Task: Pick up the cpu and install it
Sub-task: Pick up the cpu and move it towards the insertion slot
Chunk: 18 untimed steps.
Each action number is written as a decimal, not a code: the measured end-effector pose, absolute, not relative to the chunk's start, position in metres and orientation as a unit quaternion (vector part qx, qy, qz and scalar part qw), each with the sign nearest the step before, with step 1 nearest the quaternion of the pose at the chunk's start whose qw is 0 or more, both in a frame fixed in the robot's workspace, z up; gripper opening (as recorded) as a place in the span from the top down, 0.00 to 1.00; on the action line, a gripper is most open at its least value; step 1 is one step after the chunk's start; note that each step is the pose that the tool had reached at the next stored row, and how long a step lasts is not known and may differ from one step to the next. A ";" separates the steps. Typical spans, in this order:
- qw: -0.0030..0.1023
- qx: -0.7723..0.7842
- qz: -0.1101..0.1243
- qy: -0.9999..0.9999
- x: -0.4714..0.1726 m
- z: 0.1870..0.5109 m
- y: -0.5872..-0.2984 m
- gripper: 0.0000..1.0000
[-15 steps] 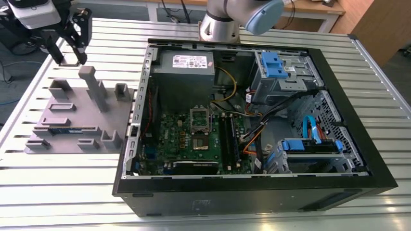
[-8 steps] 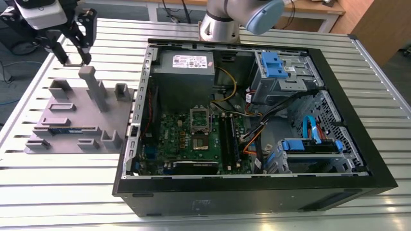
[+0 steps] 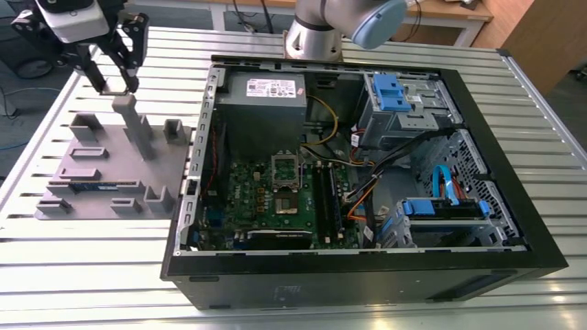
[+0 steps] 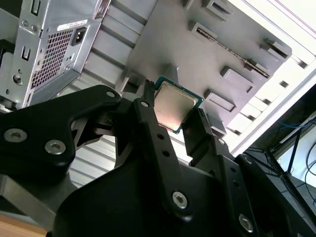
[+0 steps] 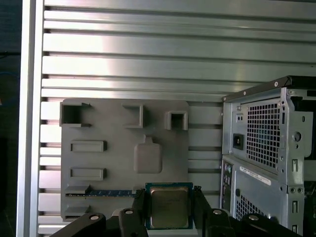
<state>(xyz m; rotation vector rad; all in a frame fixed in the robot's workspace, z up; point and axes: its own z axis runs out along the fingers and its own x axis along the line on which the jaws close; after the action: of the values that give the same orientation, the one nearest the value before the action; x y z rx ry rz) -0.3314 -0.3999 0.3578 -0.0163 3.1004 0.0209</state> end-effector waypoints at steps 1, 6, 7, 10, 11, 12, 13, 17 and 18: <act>0.021 -0.005 0.007 1.000 -0.330 0.358 -0.400 0.53; 0.021 -0.005 0.007 1.000 -0.320 0.358 -0.400 0.53; 0.021 -0.005 0.007 1.000 -0.318 0.358 -0.400 0.53; 0.021 -0.005 0.007 1.000 -0.311 0.358 -0.400 0.53; 0.021 -0.005 0.007 1.000 -0.309 0.358 -0.400 0.53; 0.021 -0.005 0.007 1.000 -0.306 0.357 -0.400 0.53; 0.021 -0.005 0.007 1.000 -0.304 0.357 -0.400 0.53; 0.021 -0.005 0.007 1.000 -0.293 0.357 -0.400 0.53; 0.021 -0.005 0.007 1.000 -0.291 0.357 -0.400 0.53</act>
<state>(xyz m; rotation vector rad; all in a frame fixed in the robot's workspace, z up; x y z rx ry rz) -0.2905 -0.4000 0.3573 -0.0164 3.1004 0.0210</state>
